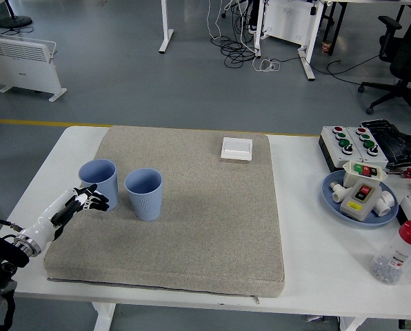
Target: Push cup pick cup insert cup
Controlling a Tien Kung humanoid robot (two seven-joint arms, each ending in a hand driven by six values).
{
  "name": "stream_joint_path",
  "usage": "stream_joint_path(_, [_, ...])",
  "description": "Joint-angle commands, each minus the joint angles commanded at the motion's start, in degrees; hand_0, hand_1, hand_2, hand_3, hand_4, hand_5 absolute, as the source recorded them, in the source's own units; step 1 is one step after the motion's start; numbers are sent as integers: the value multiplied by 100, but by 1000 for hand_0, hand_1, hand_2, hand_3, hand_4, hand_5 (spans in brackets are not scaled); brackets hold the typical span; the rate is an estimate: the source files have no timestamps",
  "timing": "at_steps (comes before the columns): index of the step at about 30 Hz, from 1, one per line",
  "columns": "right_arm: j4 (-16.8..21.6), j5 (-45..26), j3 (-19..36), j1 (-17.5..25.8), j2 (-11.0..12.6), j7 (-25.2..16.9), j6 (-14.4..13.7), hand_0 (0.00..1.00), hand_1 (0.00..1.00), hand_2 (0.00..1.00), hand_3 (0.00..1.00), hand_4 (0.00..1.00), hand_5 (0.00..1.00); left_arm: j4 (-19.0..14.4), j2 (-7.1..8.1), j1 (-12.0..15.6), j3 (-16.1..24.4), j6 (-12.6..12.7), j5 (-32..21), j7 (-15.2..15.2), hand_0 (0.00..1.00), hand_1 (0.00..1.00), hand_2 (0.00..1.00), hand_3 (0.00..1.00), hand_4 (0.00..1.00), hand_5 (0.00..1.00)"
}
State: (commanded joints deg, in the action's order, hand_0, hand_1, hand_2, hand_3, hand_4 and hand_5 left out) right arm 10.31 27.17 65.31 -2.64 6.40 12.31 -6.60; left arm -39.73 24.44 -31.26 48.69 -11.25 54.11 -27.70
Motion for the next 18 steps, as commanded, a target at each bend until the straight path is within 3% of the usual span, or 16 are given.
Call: stream_joint_path(18, [0,-3,-40,-46,1,3,0,726,650,659,582,126,482,437,-179,-433,-300,-66,-256,-59,741,564,514,491,564,998])
